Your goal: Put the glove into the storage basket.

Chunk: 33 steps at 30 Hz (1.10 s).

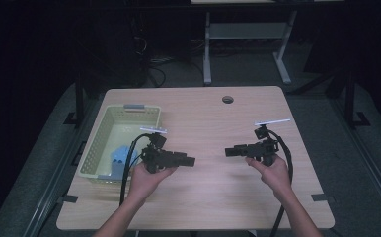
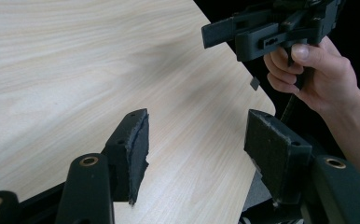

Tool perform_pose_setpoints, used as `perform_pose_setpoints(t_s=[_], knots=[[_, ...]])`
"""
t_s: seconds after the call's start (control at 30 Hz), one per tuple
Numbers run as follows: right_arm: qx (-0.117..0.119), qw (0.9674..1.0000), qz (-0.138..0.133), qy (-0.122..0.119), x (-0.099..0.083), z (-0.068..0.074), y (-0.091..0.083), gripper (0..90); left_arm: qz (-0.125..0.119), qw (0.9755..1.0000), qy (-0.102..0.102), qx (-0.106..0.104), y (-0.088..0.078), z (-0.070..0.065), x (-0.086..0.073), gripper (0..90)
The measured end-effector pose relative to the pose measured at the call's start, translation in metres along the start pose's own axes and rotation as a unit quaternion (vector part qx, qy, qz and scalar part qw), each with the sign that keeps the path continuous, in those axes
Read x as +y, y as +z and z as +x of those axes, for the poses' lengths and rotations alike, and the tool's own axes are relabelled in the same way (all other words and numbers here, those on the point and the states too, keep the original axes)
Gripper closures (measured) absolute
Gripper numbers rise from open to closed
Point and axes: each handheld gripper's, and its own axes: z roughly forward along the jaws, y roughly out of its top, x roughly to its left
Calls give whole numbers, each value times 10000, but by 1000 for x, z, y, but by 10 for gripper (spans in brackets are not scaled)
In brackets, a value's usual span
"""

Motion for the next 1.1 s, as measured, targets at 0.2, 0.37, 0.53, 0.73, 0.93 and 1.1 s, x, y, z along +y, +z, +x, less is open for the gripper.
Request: perform_pose_setpoints(t_s=[0.2, 0.37, 0.53, 0.73, 0.93, 1.1], knots=[[-38, 10000, 1, 78, -8, -8, -6, 324, -7, 10000, -6, -80, 8, -1, -3, 394], [-51, 9999, -65, 132, -16, -16, -12, 324, 50, 9999, -23, -114, 16, -1, -6, 391], [-134, 9996, -115, 225, -23, -23, -17, 318, 88, 9998, -30, -149, 23, -1, -10, 387], [-181, 9993, -173, 273, -30, -29, -22, 317, 95, 9998, -19, -190, 29, -1, -15, 378], [-252, 9985, -214, 428, -45, -39, -30, 317, 44, 9998, -25, -196, 33, 1, -21, 368], [-270, 9980, -280, 489, -60, -42, -34, 318, 65, 9996, 142, -224, 40, -3, -26, 366]])
